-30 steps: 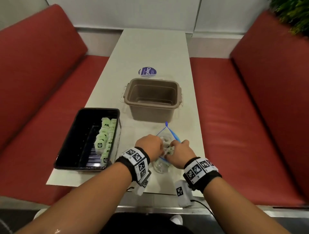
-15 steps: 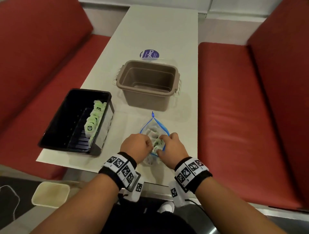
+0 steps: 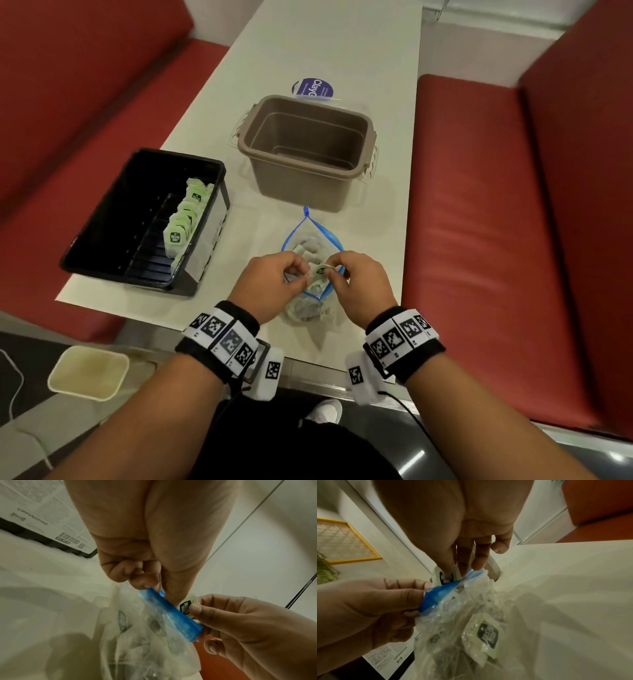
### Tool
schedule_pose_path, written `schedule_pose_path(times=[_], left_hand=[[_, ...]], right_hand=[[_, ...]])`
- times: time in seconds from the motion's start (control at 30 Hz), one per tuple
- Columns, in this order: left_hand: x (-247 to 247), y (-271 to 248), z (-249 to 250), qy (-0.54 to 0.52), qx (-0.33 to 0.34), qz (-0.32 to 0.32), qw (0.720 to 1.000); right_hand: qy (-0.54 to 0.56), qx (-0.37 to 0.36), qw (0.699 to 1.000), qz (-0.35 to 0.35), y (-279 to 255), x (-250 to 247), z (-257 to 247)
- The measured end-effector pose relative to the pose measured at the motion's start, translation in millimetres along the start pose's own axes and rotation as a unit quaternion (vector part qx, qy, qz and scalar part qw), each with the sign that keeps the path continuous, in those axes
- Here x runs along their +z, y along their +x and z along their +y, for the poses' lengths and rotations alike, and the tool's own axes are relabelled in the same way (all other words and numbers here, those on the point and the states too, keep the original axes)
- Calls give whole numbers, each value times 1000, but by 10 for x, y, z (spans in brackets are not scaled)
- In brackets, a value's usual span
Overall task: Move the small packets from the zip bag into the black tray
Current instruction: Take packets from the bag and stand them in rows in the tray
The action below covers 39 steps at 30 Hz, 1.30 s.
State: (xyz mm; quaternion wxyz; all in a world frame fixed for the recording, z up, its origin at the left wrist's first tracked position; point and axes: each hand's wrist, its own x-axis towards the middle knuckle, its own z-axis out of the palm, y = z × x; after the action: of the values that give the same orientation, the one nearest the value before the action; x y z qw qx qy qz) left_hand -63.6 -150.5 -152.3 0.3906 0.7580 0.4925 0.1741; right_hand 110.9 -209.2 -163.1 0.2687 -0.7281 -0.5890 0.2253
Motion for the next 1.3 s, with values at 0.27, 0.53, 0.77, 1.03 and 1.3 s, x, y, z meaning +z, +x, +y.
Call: schedule_pose_path(times=[0.27, 0.53, 0.77, 1.03, 1.3], left_hand=[[16, 53, 14, -25, -15, 54, 998], [-172, 155, 112, -106, 3, 122, 987], [-252, 238, 138, -89, -13, 41, 995], [-282, 285, 176, -23, 19, -3, 1000], [-347, 351, 204, -17, 49, 93, 994]], right_hand=[[119, 62, 989, 61, -60, -67, -14], [170, 33, 979, 108, 1, -175, -174], [198, 57, 972, 113, 72, -78, -225], [203, 73, 969, 122, 108, -48, -217], [213, 77, 967, 118, 97, -66, -171]])
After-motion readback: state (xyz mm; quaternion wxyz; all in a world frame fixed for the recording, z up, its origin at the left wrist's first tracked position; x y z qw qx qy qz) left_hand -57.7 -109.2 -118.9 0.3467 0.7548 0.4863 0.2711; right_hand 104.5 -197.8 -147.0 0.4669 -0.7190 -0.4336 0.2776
